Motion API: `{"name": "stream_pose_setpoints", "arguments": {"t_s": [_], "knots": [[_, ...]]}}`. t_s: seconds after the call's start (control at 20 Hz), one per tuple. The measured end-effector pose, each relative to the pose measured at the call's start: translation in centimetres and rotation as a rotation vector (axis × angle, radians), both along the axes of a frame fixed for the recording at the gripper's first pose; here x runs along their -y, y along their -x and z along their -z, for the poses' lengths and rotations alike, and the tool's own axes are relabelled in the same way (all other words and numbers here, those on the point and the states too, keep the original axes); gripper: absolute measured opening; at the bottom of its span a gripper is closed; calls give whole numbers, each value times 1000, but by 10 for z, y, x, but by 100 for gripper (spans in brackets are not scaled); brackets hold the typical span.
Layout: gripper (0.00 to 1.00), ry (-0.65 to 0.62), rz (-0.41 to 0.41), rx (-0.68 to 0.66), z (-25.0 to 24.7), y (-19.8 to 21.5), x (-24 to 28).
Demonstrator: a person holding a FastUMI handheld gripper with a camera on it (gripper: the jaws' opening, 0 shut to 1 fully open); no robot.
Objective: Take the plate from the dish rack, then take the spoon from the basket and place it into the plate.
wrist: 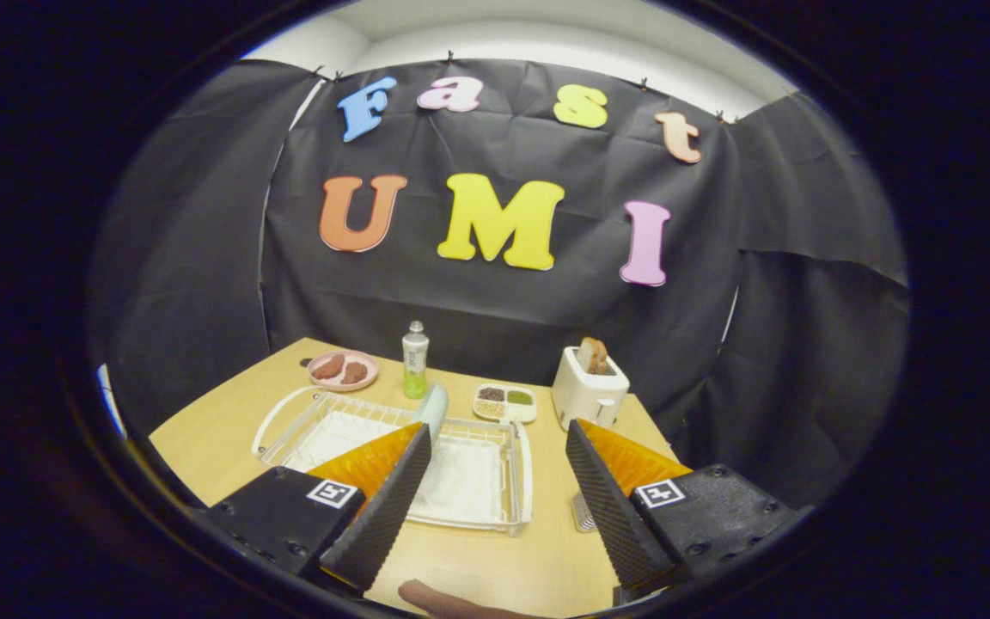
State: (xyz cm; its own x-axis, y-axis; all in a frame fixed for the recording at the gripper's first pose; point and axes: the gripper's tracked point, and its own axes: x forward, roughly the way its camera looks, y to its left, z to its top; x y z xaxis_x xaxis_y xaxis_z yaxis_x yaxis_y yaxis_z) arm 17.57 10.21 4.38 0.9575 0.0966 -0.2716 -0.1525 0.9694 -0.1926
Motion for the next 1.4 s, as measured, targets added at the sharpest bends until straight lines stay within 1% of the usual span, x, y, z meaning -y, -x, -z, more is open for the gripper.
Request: {"name": "stream_pose_setpoints", "arguments": {"t_s": [0.1,0.2,0.35,0.45,0.6,0.65,0.8,0.9,1.0,1.15,1.2,1.25,1.3,1.4], "knots": [[99,5,-14,-106,10,-28,-21],[95,32,-26,-202,18,-52,-41],[89,114,-11,-344,35,-84,-57],[86,144,34,-422,44,-100,-61],[72,214,113,-543,55,-116,-61],[68,222,147,-559,55,-124,-61],[45,251,212,-621,66,-143,-68],[40,260,254,-680,74,-146,-72],[40,282,304,-734,86,-151,-68],[40,284,328,-787,95,-150,-70],[39,283,334,-774,94,-151,-72],[38,286,320,-765,92,-149,-79],[32,288,319,-752,91,-146,-85],[26,318,343,-717,88,-141,-93]]}}
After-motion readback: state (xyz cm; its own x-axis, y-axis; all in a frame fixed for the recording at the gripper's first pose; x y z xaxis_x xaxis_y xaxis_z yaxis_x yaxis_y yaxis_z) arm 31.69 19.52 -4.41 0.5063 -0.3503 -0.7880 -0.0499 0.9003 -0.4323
